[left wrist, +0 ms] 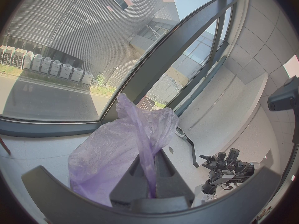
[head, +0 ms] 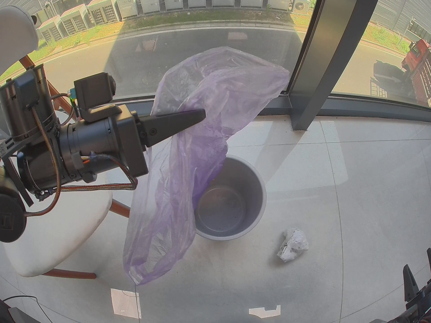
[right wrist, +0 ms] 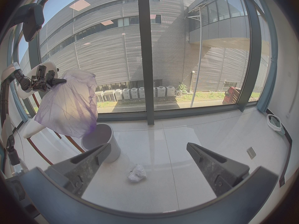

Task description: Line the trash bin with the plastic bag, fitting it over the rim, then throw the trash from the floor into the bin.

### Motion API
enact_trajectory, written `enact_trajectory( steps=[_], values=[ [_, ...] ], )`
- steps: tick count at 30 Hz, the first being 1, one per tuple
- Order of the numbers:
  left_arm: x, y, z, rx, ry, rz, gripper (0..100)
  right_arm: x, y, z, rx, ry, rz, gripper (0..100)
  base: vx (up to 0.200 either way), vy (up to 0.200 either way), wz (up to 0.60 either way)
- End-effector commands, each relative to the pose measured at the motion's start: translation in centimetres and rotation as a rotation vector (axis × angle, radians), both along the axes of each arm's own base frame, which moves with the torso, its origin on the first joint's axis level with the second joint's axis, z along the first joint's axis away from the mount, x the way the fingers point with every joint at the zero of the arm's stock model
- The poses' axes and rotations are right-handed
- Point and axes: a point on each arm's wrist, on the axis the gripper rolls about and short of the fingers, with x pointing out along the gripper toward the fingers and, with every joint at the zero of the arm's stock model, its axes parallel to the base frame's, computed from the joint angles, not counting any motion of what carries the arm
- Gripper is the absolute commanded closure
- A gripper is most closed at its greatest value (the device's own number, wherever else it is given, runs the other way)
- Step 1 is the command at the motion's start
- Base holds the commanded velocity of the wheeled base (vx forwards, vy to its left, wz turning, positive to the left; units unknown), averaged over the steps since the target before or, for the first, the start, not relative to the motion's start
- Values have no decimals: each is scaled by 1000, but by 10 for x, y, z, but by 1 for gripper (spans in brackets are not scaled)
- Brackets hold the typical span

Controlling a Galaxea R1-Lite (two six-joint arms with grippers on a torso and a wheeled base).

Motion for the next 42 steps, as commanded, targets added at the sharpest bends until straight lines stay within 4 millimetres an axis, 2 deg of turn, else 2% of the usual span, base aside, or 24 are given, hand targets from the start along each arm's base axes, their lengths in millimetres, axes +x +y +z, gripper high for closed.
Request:
enact_trajectory(
  steps=[1, 6, 16, 23, 25, 30, 33, 42],
  values=[
    [14, -9, -28, 25, 39, 0, 100, 0, 0, -5, 0, 2, 1, 0, 0, 0, 0],
    [25, -16, -41, 3, 5, 0, 100, 0, 0, -5, 0, 0, -1, 0, 0, 0, 0],
    [31, -22, -47, 3, 8, -7, 100, 0, 0, -5, 0, 2, 1, 0, 0, 0, 0],
    [28, -26, -49, 6, 12, -26, 100, 0, 0, -5, 0, 2, 1, 0, 0, 0, 0],
    [22, -34, -52, 11, 21, -49, 100, 0, 0, -5, 0, 2, -1, 0, 0, 0, 0],
    [23, -35, -55, 16, 33, -30, 100, 0, 0, -5, 0, 2, -1, 0, 0, 0, 0],
    [30, -34, -65, 37, 56, -12, 100, 0, 0, -5, 0, 2, -1, 0, 0, 0, 0],
    [33, -30, -82, 22, 43, 66, 100, 0, 0, -5, -1, 2, -1, 0, 0, 0, 0]
  ],
)
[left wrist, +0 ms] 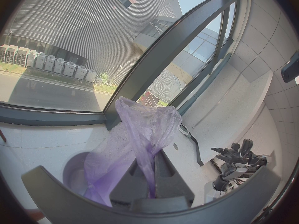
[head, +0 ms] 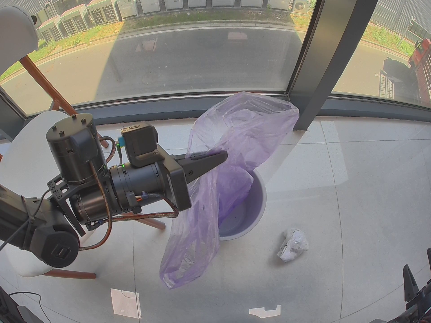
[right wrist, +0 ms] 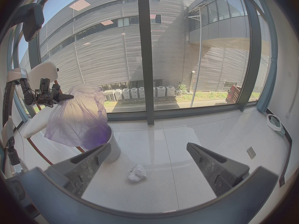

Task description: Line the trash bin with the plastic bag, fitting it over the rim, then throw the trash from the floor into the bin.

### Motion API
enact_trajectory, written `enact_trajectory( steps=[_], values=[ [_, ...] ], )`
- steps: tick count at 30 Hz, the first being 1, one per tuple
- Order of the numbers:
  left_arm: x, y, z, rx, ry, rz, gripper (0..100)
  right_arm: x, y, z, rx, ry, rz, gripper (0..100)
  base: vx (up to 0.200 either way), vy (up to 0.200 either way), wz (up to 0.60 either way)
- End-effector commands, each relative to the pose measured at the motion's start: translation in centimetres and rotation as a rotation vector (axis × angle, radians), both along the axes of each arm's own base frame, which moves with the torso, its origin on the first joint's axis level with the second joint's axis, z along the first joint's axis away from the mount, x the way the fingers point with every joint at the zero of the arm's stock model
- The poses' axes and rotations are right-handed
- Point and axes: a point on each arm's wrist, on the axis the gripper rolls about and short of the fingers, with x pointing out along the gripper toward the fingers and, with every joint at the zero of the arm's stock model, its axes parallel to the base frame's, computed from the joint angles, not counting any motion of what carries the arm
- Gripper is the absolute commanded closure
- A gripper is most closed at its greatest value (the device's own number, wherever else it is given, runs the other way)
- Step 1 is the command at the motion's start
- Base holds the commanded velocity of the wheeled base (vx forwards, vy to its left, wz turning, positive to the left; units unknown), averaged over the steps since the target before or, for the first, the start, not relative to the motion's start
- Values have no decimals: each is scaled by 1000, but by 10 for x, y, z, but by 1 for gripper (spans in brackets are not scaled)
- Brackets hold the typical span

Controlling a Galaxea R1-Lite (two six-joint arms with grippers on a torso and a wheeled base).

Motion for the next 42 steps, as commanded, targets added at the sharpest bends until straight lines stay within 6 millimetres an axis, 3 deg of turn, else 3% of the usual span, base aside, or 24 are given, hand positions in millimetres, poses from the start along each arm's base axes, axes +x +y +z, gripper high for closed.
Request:
enact_trajectory(
  steps=[1, 14, 22, 28, 29, 30, 31, 32, 35, 37, 42],
  values=[
    [6, -1, -15, 4, 10, 49, 100, 0, 0, -5, -4, 1, 1, 0, 0, 0, 0],
    [13, 5, -25, -4, 25, 203, 100, 0, 0, -5, -66, 1, 14, 0, 0, 0, 0],
    [26, -2, -11, -40, -15, 267, 100, 0, 0, -5, -87, 1, 14, 0, 0, 0, 0],
    [31, -5, -23, -15, 8, 297, 100, 0, 0, -4, -76, -7, -8, 0, 0, 0, 0],
    [31, -5, -24, 0, 9, 299, 100, -3, -1, 11, -52, -88, -42, 0, 0, 0, 0],
    [31, -5, -24, 0, 9, 299, 100, -3, -1, 11, -52, -88, -42, 0, 0, 0, 0],
    [30, -5, -26, 36, 26, 302, 100, -4, -3, 46, 80, -164, -132, 0, 0, 0, 0],
    [30, -4, -27, 56, 40, 310, 100, 5, -5, 44, 165, -80, -133, 0, 0, 0, 0],
    [30, -5, -30, 95, 76, 326, 100, 3, -4, 35, 162, -48, 20, 0, 0, 0, 0],
    [31, -6, -30, 112, 83, 333, 100, 0, -3, 46, 104, -68, 159, 0, 0, 0, 0],
    [37, -8, -23, 146, 69, 339, 100, 18, 2, 65, 123, 62, 380, 0, 0, 0, 0]
  ],
)
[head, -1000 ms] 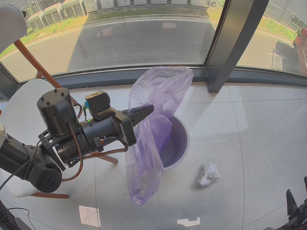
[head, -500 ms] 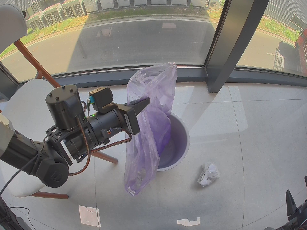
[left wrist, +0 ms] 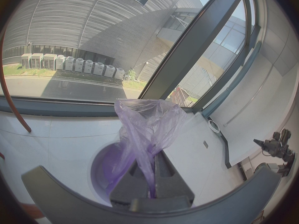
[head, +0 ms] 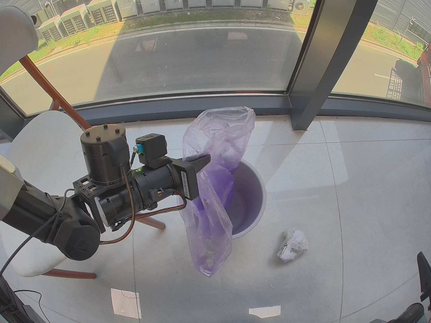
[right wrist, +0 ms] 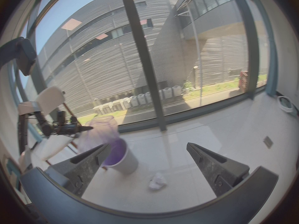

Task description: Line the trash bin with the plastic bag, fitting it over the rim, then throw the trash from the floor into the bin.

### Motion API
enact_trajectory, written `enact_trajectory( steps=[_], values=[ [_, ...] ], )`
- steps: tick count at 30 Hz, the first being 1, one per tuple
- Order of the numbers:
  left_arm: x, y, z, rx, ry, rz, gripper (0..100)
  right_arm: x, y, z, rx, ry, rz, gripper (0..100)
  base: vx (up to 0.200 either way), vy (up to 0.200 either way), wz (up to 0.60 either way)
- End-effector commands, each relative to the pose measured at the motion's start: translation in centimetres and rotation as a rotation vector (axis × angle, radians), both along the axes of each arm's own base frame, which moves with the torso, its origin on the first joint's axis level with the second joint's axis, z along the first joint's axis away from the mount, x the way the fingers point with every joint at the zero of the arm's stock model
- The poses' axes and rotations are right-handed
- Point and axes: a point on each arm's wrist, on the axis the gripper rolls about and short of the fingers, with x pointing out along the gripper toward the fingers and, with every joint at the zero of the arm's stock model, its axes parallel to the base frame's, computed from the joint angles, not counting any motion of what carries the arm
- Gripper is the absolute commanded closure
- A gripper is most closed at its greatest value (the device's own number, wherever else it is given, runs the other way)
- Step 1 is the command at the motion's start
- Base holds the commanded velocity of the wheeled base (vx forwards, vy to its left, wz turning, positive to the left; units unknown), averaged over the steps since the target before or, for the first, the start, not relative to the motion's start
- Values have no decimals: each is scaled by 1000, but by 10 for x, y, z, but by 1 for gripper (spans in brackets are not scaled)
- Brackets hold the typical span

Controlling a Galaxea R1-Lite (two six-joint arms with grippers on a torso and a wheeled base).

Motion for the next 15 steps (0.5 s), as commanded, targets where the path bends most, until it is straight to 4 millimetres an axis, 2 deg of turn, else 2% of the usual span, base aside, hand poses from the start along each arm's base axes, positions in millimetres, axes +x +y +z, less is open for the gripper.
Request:
enact_trajectory(
  steps=[1, 6, 7, 8, 10, 15],
  values=[
    [4, -2, 7, 71, 10, 12, 100, 19, 5, 38, -28, 91, 302, 0, 0, 0, 0],
    [6, -2, 7, 124, -1, 59, 100, 48, 16, 84, 179, 208, 394, 0, 0, 0, 0],
    [6, -2, 7, 125, -1, 61, 100, 50, 16, 87, 194, 217, 398, 0, 0, 0, 0],
    [6, -2, 6, 126, -4, 59, 100, 61, 22, 98, 278, 281, 428, 0, 0, 0, 0],
    [5, -2, 4, 145, -8, 58, 100, 71, 29, 100, 336, 351, 469, 0, 0, 0, 0],
    [6, -2, 1, 214, -60, 47, 100, 98, 44, 100, 331, 483, 517, 0, 0, 0, 0]
  ],
)
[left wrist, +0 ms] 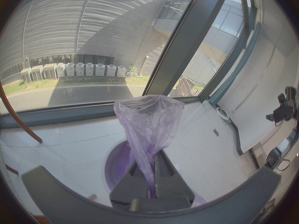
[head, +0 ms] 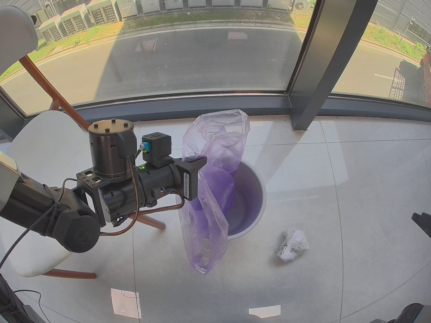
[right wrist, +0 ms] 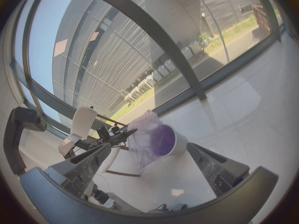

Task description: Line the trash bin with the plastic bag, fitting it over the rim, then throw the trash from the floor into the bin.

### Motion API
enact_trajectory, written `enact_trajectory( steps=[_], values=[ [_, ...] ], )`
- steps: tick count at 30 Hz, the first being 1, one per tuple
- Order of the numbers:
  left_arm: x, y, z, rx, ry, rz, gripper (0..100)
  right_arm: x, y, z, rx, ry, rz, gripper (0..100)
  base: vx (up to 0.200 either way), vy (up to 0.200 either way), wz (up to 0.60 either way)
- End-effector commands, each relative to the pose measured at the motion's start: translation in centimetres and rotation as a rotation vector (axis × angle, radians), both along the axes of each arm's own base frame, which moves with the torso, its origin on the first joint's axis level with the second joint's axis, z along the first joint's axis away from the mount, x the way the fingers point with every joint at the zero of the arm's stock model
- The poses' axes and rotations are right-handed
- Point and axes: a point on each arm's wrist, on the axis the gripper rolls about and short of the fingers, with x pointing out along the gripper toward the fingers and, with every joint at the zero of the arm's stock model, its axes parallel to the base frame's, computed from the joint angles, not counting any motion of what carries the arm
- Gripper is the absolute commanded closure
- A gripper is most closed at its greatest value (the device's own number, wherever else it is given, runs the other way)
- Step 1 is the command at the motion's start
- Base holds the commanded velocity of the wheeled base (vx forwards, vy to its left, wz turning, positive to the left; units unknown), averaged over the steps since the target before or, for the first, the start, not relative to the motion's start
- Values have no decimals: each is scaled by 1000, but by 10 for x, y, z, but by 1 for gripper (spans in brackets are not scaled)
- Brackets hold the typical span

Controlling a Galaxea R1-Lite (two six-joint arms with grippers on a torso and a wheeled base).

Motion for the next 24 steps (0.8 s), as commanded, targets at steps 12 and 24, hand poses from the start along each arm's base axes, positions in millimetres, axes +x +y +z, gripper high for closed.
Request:
enact_trajectory(
  steps=[12, 24],
  values=[
    [-22, -8, -26, 168, -55, -86, 100, 110, 71, 6, 14, 428, 151, 0, 0, 0, 0],
    [-29, -10, -30, 176, -44, -103, 100, 193, 139, -4, 4, 438, 190, 0, 0, 0, 0]
  ],
)
